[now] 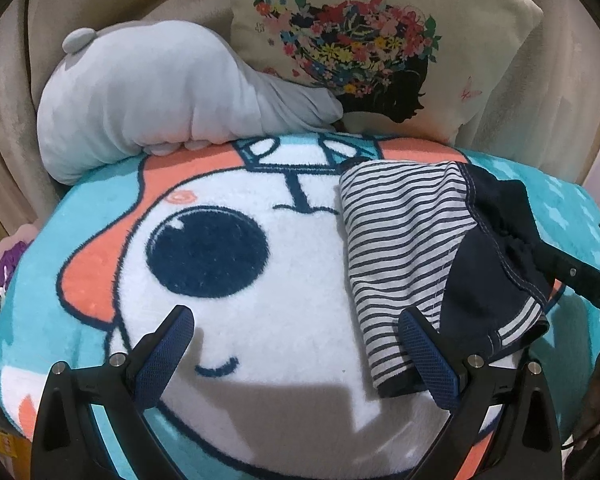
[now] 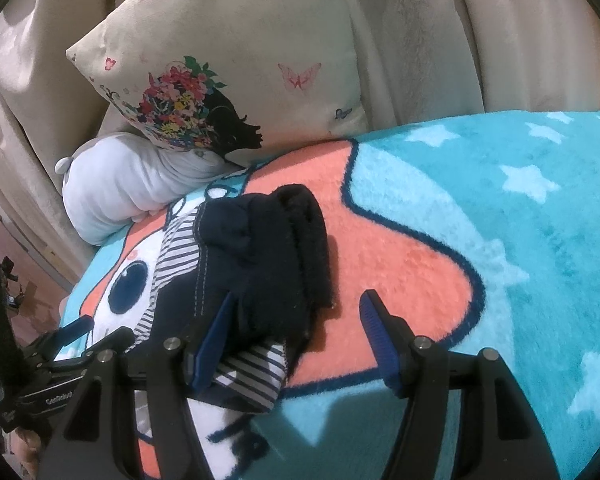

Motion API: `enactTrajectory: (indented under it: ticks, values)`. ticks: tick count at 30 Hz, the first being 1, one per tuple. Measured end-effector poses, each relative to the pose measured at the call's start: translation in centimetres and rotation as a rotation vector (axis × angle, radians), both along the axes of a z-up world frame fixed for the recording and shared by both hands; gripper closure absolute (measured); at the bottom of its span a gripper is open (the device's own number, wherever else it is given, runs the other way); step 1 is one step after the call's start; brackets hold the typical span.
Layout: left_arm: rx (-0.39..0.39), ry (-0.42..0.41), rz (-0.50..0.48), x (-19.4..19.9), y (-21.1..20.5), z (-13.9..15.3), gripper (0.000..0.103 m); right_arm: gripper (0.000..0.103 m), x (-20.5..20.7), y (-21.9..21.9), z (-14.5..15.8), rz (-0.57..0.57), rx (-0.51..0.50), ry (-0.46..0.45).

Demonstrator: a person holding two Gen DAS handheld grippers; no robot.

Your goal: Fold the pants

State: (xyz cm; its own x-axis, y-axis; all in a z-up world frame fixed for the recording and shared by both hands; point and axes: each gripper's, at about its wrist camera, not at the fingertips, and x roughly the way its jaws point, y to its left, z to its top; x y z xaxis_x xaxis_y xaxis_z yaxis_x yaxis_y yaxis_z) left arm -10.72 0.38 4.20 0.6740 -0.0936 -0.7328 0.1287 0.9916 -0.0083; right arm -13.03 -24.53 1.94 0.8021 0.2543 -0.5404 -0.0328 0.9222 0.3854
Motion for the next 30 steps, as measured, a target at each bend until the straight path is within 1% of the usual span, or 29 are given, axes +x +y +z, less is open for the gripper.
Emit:
enactTrajectory:
  ticks: [15, 18, 21, 22, 24, 25, 26, 28, 30]
  values:
    - [-0.023, 0.031, -0.007, 0.9, 0.1, -0.5, 0.000, 0.038, 0.6, -0.1, 0.1, 0.009, 0.001, 0.012]
    - [-0.046, 0.034, -0.018, 1.0, 0.4, -0.2, 0.000, 0.038, 0.6, -0.2, 0.2, 0.012, 0.015, 0.014]
    - [-0.144, 0.008, -0.036, 1.1, 1.4, 1.2, 0.000, 0.038, 1.0, -0.9, 0.3, 0.030, 0.079, 0.030]
    - [-0.187, 0.001, -0.045, 1.2, 1.9, 1.8, 0.000, 0.038, 1.2, -1.4, 0.4, 0.036, 0.115, 0.037]
    - [-0.265, 0.017, -0.071, 2.0, 2.3, 2.5, 0.000, 0.038, 1.9, -2.4, 0.5, 0.052, 0.198, 0.054]
    - [-0.320, 0.048, -0.100, 2.8, 2.5, 2.6, 0.000, 0.038, 2.1, -2.7, 0.5, 0.061, 0.226, 0.063]
    - [-0.353, 0.079, -0.117, 3.5, 2.4, 2.4, 0.000, 0.038, 2.6, -3.0, 0.4, 0.073, 0.256, 0.078]
    - [-0.406, 0.143, -0.140, 4.7, 2.0, 1.7, 0.000, 0.038, 3.6, -3.2, 0.1, 0.096, 0.300, 0.111]
    - [-0.445, 0.191, -0.174, 5.7, 1.3, 0.9, 0.000, 0.038, 4.2, -3.1, -0.2, 0.104, 0.310, 0.130]
